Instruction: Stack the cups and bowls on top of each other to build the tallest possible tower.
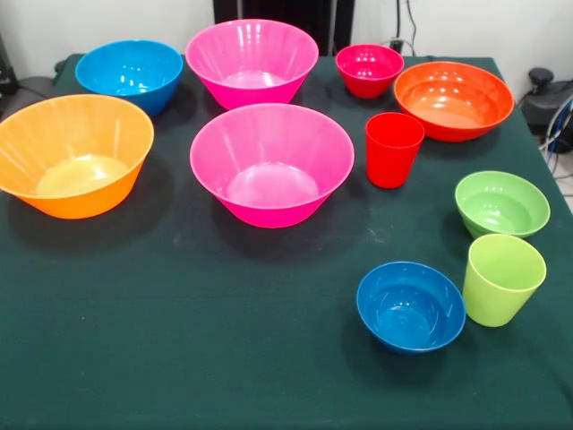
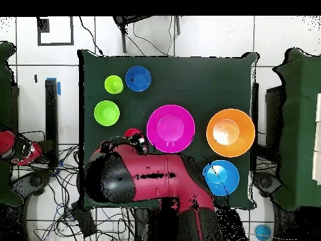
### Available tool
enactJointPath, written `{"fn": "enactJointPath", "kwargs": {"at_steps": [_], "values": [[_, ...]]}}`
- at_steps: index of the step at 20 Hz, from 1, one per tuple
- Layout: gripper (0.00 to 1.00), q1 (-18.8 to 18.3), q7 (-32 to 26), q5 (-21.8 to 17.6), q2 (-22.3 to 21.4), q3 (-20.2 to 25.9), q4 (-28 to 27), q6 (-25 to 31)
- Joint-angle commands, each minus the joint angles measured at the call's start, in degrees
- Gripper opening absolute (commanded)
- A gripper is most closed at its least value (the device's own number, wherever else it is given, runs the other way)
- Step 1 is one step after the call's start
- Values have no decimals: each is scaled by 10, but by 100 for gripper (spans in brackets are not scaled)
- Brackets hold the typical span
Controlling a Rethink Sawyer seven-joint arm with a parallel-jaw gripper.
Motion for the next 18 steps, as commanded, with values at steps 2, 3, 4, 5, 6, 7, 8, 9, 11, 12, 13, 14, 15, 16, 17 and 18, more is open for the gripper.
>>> {"fn": "enactJointPath", "kwargs": {"at_steps": [2, 3, 4, 5, 6, 7, 8, 9, 11, 12, 13, 14, 15, 16, 17, 18], "values": [[100, -11, -48, -37, 62, 47, -41, 59], [100, -13, -49, -38, 65, 49, -43, 57], [100, -14, -49, -42, 69, 49, -47, 56], [100, -13, -49, -48, 74, 48, -53, 55], [100, -14, -50, -53, 78, 48, -57, 51], [100, -14, -49, -58, 83, 47, -63, 51], [100, -15, -50, -60, 86, 49, -65, 49], [100, -17, -51, -62, 90, 50, -70, 47], [100, -13, -51, -76, 93, 48, -80, 47], [100, -14, -54, -79, 96, 50, -85, 48], [100, -14, -53, -79, 99, 52, -90, 49], [100, -15, -52, -77, 103, 54, -95, 52], [100, -17, -53, -75, 108, 58, -101, 55], [100, -18, -52, -74, 112, 60, -108, 60], [100, -19, -52, -74, 117, 62, -115, 65], [100, -21, -52, -72, 121, 64, -120, 68]]}}
